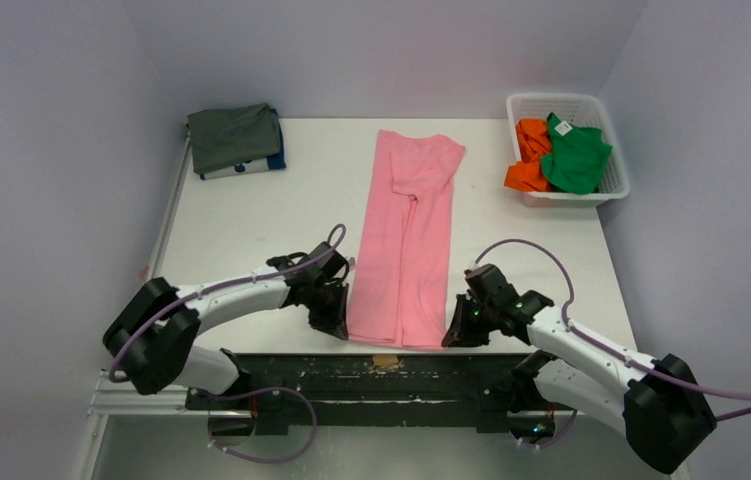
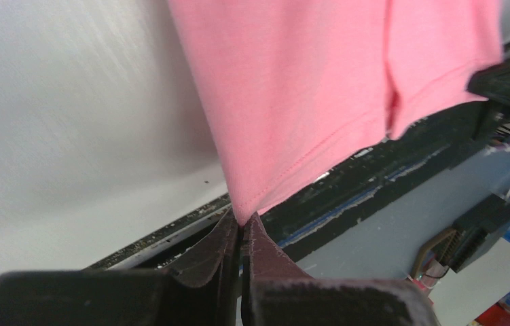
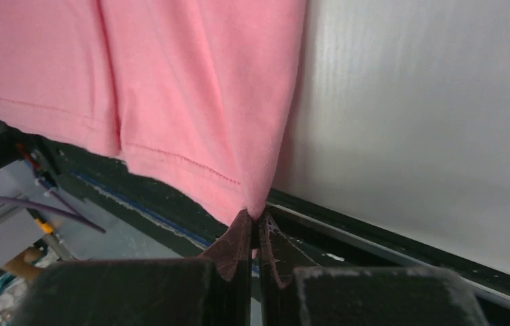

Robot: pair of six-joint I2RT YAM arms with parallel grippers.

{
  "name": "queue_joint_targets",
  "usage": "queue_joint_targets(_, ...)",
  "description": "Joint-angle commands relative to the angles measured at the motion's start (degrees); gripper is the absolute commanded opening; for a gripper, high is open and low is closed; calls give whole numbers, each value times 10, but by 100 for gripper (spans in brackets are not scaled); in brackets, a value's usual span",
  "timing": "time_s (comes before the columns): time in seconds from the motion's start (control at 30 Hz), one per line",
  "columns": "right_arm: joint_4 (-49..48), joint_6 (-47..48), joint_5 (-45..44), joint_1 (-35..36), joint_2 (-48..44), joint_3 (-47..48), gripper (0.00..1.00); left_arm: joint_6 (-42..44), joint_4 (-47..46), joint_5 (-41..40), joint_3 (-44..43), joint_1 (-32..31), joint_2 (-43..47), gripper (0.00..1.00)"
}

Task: Fold and stack the t-shirts
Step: Grab the bottom of the folded rectangular tshirt with both arms, then fold the folded rectangular tshirt in 1/3 of the way

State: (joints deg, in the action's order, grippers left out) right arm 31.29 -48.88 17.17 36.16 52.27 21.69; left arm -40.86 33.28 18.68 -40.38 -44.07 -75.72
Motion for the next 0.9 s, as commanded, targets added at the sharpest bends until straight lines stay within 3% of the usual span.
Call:
queue_joint_targets(0.0,-22,-44,76,10,-12,12,0,13,29,33,-29,-2,42,0)
queue_joint_targets(0.13,-26,-49,83,10,26,60,0,28,43,31,-80,-1,20,0)
queue_joint_targets(0.3,12,-17,25,-4,80,143,0,43,32,17,-146,29,-20,0)
queue_joint_targets(0.47,26,41,20,-67,151,224,0,46,-1,37,-213,86,-81,0)
queue_joint_targets(0.6,-17,62,36,-132,208,270,0,55,-9,67,-275,114,-138,0)
queue_joint_targets(0.87,-19,121,41,-200,333,395,0,66,20,51,-426,152,-274,0)
